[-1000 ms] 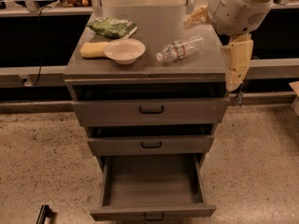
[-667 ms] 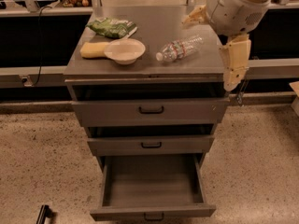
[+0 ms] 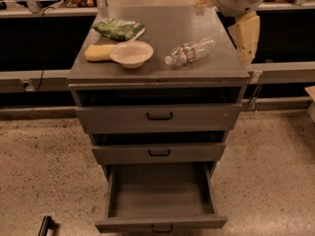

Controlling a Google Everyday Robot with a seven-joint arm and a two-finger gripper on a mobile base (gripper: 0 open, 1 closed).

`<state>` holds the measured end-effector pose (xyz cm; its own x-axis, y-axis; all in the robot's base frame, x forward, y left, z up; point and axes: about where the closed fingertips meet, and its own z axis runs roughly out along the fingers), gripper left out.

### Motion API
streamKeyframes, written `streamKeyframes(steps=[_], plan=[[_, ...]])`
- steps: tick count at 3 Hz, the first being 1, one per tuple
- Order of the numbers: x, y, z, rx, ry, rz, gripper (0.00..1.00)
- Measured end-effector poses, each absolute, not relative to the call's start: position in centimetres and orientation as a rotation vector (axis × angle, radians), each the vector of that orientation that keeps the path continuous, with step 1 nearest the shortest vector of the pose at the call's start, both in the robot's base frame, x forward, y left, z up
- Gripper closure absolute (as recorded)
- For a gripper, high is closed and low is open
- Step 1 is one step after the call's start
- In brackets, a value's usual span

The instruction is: Place water bottle into bottom drawer

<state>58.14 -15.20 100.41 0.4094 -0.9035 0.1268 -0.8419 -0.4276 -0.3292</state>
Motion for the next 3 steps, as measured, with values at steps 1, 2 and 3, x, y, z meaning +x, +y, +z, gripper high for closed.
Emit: streamKeyframes(steps=[1,2,3], plan=[[63.9,-18.8,100.4,-2.459,1.579,-0.556,0.0],[68.5,-20.5,98.2,-2.429,1.582,-0.546,0.0],[71.6,-20.1,93.7,-2.397,1.557,-0.404,0.0]])
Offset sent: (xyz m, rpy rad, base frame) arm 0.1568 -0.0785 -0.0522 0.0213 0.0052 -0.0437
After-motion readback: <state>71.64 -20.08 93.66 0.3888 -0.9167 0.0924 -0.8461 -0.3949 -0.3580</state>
